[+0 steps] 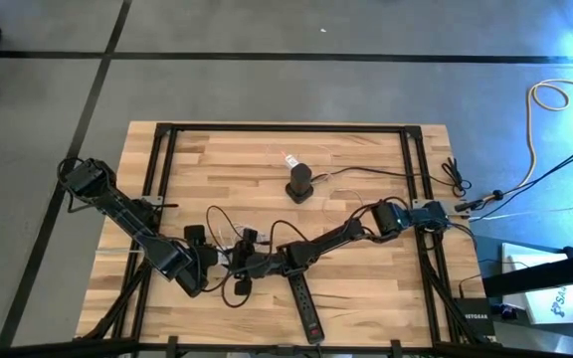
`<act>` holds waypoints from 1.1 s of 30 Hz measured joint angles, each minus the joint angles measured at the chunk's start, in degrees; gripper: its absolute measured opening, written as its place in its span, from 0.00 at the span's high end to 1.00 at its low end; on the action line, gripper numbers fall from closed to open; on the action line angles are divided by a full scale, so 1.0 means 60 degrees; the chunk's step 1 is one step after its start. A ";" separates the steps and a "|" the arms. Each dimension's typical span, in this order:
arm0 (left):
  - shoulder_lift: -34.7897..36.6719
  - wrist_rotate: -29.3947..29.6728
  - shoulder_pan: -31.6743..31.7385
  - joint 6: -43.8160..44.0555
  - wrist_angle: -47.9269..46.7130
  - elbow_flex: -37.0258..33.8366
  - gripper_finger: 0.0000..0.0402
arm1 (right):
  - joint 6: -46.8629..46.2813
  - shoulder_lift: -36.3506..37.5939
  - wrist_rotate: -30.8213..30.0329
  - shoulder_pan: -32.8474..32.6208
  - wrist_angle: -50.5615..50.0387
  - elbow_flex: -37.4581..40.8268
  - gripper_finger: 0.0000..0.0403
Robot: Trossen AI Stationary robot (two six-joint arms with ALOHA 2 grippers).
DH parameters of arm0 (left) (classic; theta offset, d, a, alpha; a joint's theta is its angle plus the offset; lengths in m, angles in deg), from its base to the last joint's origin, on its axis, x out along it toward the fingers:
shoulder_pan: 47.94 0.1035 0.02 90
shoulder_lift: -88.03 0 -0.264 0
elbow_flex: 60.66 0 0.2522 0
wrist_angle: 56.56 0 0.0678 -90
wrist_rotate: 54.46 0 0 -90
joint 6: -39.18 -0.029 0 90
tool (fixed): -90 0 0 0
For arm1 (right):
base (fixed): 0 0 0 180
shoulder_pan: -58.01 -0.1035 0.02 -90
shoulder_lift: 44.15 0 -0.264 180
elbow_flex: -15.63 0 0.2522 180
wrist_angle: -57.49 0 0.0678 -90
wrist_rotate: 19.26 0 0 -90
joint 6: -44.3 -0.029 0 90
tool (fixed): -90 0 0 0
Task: Insert USB
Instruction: Insert the black USB cable into the white outlet extension
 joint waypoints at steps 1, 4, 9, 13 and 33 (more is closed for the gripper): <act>0.0000 0.0004 -0.0003 -0.0007 -0.0004 0.0000 0.41 | 0.0138 -0.0008 -0.0015 -0.0004 0.0126 0.0006 0.59; 0.0000 -0.0029 -0.0003 -0.0014 -0.0015 0.0000 0.41 | 0.0220 -0.0024 -0.0013 -0.0036 0.0331 0.0011 0.59; 0.0000 -0.0025 -0.0003 -0.0021 -0.0007 0.0000 0.41 | 0.0323 0.0071 0.0026 -0.0040 0.0304 0.0011 0.61; 0.0000 -0.0018 -0.0007 -0.0032 0.0008 0.0000 0.41 | 0.0621 0.0167 0.0040 -0.0040 0.0299 0.0018 0.61; 0.0000 -0.0022 -0.0003 -0.0014 0.0058 0.0000 0.42 | 0.0596 0.0293 0.0014 -0.0044 0.0799 -0.0029 0.64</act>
